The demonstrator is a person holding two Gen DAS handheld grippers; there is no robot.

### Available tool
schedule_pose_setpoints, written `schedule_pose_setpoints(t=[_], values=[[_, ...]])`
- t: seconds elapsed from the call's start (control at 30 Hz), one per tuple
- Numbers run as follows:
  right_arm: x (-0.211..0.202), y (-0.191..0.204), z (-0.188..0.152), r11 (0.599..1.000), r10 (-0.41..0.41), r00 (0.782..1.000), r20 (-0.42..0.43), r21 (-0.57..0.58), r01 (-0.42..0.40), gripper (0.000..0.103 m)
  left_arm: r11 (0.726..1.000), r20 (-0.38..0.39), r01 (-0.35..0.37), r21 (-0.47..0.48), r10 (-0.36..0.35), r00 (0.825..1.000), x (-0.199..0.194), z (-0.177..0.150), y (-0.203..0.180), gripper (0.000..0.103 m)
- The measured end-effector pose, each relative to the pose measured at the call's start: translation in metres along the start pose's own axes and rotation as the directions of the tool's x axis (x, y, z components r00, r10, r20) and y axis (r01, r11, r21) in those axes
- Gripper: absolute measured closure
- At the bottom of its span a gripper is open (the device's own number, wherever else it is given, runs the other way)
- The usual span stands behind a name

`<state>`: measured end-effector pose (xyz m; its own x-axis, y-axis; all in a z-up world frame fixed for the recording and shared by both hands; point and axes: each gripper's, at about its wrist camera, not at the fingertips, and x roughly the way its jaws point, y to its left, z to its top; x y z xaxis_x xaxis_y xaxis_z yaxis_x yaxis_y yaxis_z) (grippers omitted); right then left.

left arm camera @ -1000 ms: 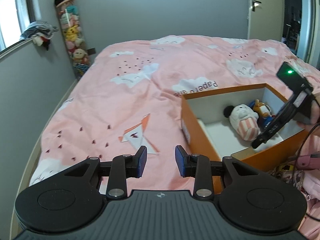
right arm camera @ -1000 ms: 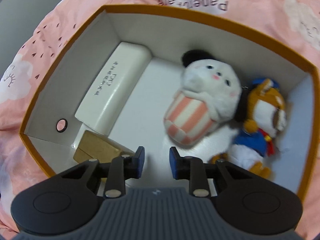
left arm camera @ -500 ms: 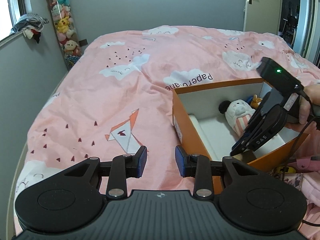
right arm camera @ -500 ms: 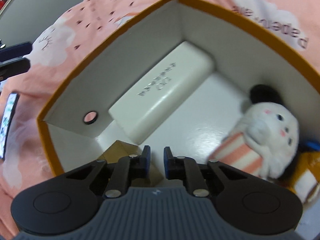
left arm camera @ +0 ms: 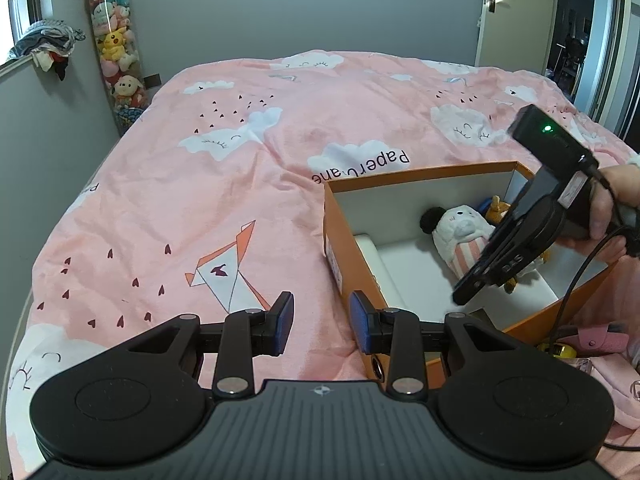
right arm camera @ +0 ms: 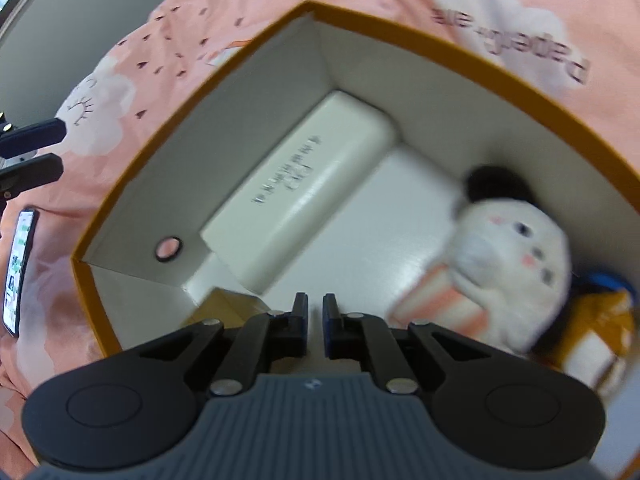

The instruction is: Organize objects

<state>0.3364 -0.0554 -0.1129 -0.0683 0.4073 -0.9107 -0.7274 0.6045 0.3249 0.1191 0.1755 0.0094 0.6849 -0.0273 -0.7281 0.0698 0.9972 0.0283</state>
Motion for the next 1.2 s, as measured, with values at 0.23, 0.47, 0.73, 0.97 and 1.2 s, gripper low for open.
schedule_pose_setpoints(t=[0.23, 0.47, 0.73, 0.97, 1.2], values=[[0.002, -0.013, -0.018, 1.0, -0.027, 0.994, -0.108, 0.013, 0.028, 0.094, 1.0, -0.01, 0.006, -0.006, -0.006, 1.0, 0.003, 0.0, -0.001, 0.063], [0.019, 0.007, -0.018, 0.996, 0.081, 0.987, -0.139, -0.012, -0.083, 0.098, 1.0, -0.009, 0.009, -0.007, -0.01, 1.0, 0.005, 0.001, -0.004, 0.063], [0.036, 0.019, -0.007, 0.987, 0.161, 0.972, -0.17, 0.003, -0.163, 0.099, 1.0, -0.015, 0.016, -0.014, -0.016, 1.0, 0.007, 0.002, -0.004, 0.063], [0.039, 0.024, -0.006, 0.986, 0.167, 0.972, -0.167, 0.001, -0.169, 0.099, 0.999, -0.027, 0.041, 0.004, -0.041, 0.999, 0.01, 0.002, -0.007, 0.063], [0.0, 0.022, -0.018, 0.996, 0.09, 0.993, -0.077, 0.006, -0.09, 0.096, 0.999, -0.033, 0.044, 0.029, -0.043, 0.999, 0.004, 0.005, -0.018, 0.063]])
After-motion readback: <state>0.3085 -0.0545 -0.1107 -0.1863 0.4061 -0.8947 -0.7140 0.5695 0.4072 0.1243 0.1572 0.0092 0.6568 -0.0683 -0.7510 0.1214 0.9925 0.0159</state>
